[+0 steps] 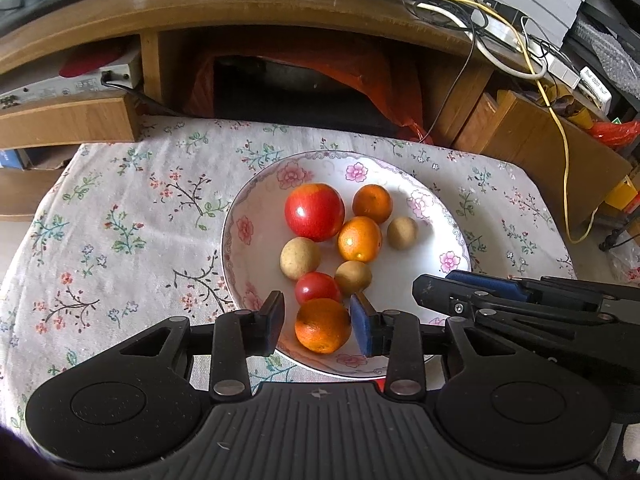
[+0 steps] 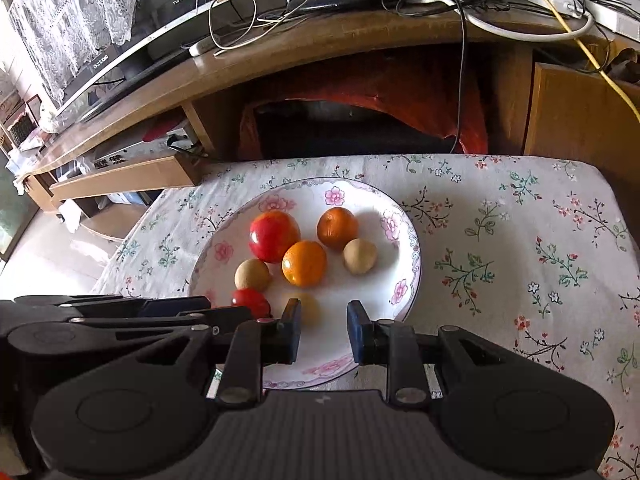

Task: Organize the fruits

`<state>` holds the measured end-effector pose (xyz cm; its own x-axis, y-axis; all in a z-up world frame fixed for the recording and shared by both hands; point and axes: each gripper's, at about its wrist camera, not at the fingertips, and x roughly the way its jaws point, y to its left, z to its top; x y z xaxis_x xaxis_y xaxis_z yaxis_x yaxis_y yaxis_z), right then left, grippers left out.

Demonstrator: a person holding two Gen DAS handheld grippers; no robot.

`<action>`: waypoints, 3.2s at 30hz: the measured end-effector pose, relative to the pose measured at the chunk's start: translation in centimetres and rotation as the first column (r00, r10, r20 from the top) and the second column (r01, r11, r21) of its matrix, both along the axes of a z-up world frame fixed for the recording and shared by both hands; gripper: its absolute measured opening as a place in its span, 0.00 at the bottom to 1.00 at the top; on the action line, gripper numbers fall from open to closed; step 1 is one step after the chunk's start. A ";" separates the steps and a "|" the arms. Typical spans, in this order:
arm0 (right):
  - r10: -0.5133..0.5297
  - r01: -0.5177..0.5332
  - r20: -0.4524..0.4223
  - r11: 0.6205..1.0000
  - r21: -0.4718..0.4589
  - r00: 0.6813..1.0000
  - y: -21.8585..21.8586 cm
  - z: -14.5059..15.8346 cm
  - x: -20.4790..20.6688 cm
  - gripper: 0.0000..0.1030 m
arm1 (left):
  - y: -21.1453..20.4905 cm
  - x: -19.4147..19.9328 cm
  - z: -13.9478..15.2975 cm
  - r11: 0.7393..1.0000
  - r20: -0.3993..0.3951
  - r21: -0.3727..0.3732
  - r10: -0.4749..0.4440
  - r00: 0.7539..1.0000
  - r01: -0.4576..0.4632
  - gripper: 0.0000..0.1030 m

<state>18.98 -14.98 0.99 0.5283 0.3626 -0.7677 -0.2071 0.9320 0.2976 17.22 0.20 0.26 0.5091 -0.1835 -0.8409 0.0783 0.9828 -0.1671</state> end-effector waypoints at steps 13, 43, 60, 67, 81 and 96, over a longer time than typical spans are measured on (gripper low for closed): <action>-0.011 0.011 0.013 1.000 0.001 1.000 0.0 1.1 -1.6 0.25 | 0.1 -1.5 0.9 1.000 0.025 0.000 -0.008 1.000 0.008 0.48; -0.019 0.023 -0.106 0.999 0.037 0.994 2.7 -2.7 -3.8 0.31 | 3.7 -4.9 -0.6 0.999 -0.028 -0.024 0.039 0.999 -0.040 0.58; 0.086 -0.100 -0.102 0.985 -0.141 0.991 2.5 -1.7 -5.5 0.29 | 2.6 -4.5 -2.3 0.998 -0.065 -0.053 0.025 0.998 -0.028 0.59; 0.084 -0.102 -0.114 0.981 -0.167 0.990 0.4 -0.8 -6.7 0.29 | 0.9 -4.1 -3.3 0.998 -0.079 -0.063 -0.001 0.997 -0.004 0.57; 0.061 -0.081 -0.138 0.986 -0.146 0.989 -1.1 -2.3 -6.6 0.29 | -1.3 -4.3 -4.0 0.999 -0.058 0.019 -0.050 0.997 0.051 0.40; 0.075 -0.092 -0.136 0.988 -0.127 0.988 -0.8 -2.4 -6.8 0.29 | -1.0 -3.6 -4.1 1.000 -0.060 -0.006 -0.025 0.998 0.025 0.36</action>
